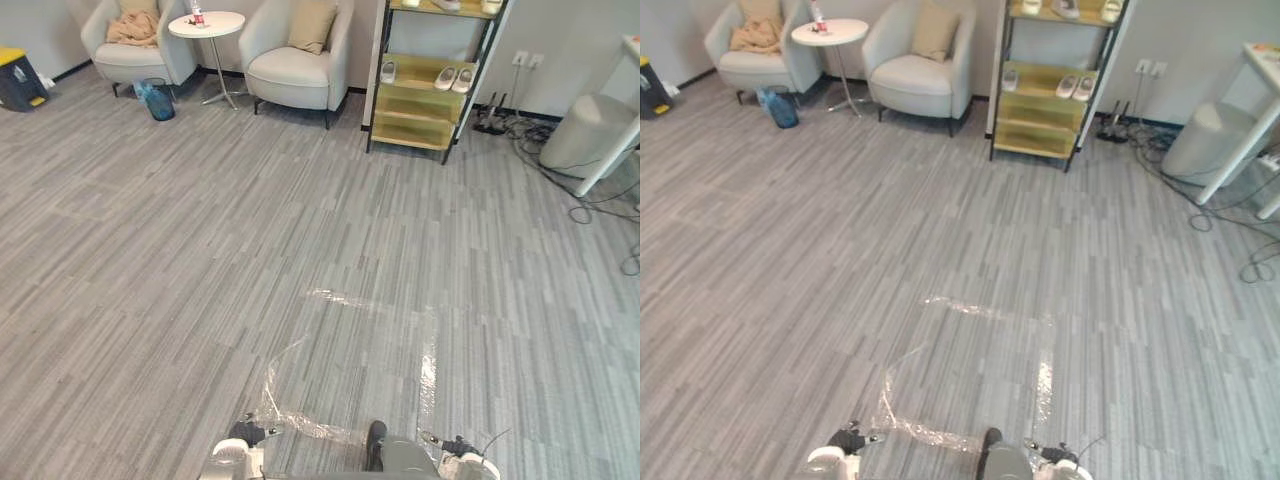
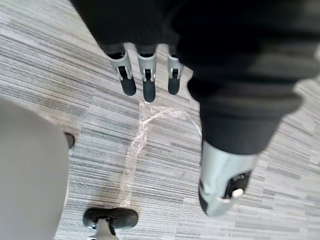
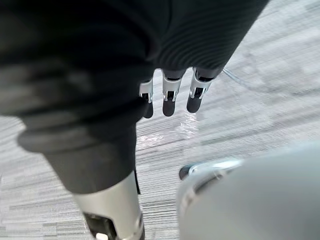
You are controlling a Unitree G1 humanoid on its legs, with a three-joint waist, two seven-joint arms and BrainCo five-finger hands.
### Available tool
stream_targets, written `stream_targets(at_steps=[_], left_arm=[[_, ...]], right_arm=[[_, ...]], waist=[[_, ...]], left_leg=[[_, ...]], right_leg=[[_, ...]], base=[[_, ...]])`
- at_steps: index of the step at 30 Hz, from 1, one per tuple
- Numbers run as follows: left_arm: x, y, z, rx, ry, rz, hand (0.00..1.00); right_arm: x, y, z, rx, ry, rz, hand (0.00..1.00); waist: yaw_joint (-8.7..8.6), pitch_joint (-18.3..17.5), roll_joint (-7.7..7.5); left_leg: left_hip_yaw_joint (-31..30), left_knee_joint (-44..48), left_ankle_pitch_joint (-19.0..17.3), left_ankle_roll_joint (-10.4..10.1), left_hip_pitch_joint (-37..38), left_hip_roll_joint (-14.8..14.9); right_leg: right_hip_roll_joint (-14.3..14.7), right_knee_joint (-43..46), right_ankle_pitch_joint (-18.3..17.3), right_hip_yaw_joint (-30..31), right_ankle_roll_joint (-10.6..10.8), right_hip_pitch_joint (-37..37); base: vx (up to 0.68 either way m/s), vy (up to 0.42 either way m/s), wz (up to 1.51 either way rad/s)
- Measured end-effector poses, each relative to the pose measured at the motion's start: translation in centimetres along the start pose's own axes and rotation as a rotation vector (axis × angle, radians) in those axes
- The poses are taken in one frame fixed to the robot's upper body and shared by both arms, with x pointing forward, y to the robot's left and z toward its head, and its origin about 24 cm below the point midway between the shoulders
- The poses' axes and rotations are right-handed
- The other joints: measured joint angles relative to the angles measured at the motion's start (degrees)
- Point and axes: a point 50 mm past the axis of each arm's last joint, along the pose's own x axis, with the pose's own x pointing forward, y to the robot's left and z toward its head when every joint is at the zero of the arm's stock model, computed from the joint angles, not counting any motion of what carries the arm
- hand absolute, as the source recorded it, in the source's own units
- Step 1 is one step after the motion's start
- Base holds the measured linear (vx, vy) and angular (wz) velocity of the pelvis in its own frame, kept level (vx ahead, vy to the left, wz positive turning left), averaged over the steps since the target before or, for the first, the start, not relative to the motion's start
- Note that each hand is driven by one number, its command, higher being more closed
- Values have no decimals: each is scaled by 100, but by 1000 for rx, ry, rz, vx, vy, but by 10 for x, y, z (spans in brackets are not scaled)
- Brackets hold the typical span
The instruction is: Pick up cushions and gather them together orderly.
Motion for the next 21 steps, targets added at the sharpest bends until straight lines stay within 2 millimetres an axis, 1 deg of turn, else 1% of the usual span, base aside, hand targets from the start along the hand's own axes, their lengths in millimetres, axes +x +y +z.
stream_targets(at_steps=[1,2,3,4,5,6,7,8,9,10,11,12,13,15,18,19,20,21], left_arm=[[0,1,5,-2,-23,-4,0],[1,1,9,-5,-33,-4,0],[0,-1,10,-17,-43,-10,0],[0,-1,11,-13,-45,-11,0],[0,0,13,-8,-56,-10,0],[0,0,15,2,-67,-12,0],[0,0,16,6,-70,-14,0],[0,-2,19,23,-83,-23,0],[0,-4,20,34,-86,-28,0],[0,-5,19,36,-84,-32,0],[0,-5,20,39,-86,-33,0],[0,-3,20,42,-85,-29,0],[1,0,21,59,-81,-23,0],[1,2,20,70,-73,-17,0],[1,1,16,92,-56,-34,0],[1,-1,15,112,-55,-45,0],[1,-4,13,136,-52,-56,0],[1,-4,13,137,-51,-57,0]], right_arm=[[0,-3,-2,-2,3,-8,0],[0,-5,-2,-3,3,-14,0],[-1,-7,-4,-14,2,-18,0],[-1,-8,-4,-14,4,-21,0],[-1,-8,-5,-13,10,-26,0],[0,-6,-3,-7,7,-24,0],[0,-5,-1,-5,4,-22,0],[0,-3,1,1,-1,-20,0],[0,-4,1,5,0,-24,0],[0,-5,-1,5,4,-26,0],[-1,0,-10,9,29,-17,0],[-2,2,-13,11,35,-12,0],[-3,5,-16,13,44,-6,0],[-3,5,-16,6,45,-6,0],[-2,7,-10,3,22,5,0],[-3,7,-12,2,29,8,0],[-3,6,-16,0,45,9,0],[-3,6,-17,0,45,7,0]], waist=[[-34,35,-27],[-31,39,70],[33,89,101],[42,95,110],[56,99,84],[73,97,74],[88,97,73],[153,100,67],[181,88,87],[190,66,124],[301,11,10],[306,-70,-11],[284,-146,-164],[306,-152,-218],[319,-155,-180],[313,-132,-143],[292,-128,-140],[287,-129,-129]], left_leg=[[-144,1497,91,-141,-691,172],[-155,2207,279,-336,-1006,301],[-40,3210,641,-301,-1424,540],[-12,3376,620,-293,-1492,573],[95,3435,291,-59,-1721,523],[122,3035,63,17,-1960,349],[140,2815,27,17,-2026,284],[219,1817,21,55,-2161,92],[173,649,309,-36,-2136,-56],[102,165,514,-87,-2108,-77],[91,-165,1031,105,-1949,-202],[86,-244,1010,121,-1932,-273],[198,-190,945,317,-1925,-352],[367,-104,784,443,-1801,-384],[436,-506,723,538,-1190,-453],[422,-751,693,586,-862,-447],[357,-941,687,597,-583,-457],[337,-960,686,597,-555,-454]], right_leg=[[22,-141,-78,-163,-8,209],[104,-216,-124,-231,-53,375],[219,-341,-234,-265,-138,706],[233,-372,-266,-259,-159,807],[228,-504,-343,-221,-190,1077],[183,-640,-338,-177,-204,1206],[162,-678,-339,-159,-196,1236],[90,-745,-378,-62,-131,1299],[71,-829,-421,-17,-40,1379],[115,-865,-447,12,9,1410],[91,-961,-474,257,161,1534],[31,-1039,-467,259,188,1558],[-80,-1061,-493,271,265,1619],[-165,-906,-509,426,289,1639],[-283,310,-590,535,454,1336],[-396,1150,-612,429,644,1050],[-572,1687,-760,37,643,890],[-611,1753,-798,-71,627,849]], base=[[218,-241,31],[294,-244,33],[243,-102,19],[318,-107,15],[356,-84,0],[289,-69,-7],[315,13,-35],[271,83,-41],[320,106,-40],[313,121,-44],[275,94,-30],[394,107,-30],[335,71,-8],[415,115,-31],[283,103,-32],[244,56,7],[245,31,15],[250,-39,35]])
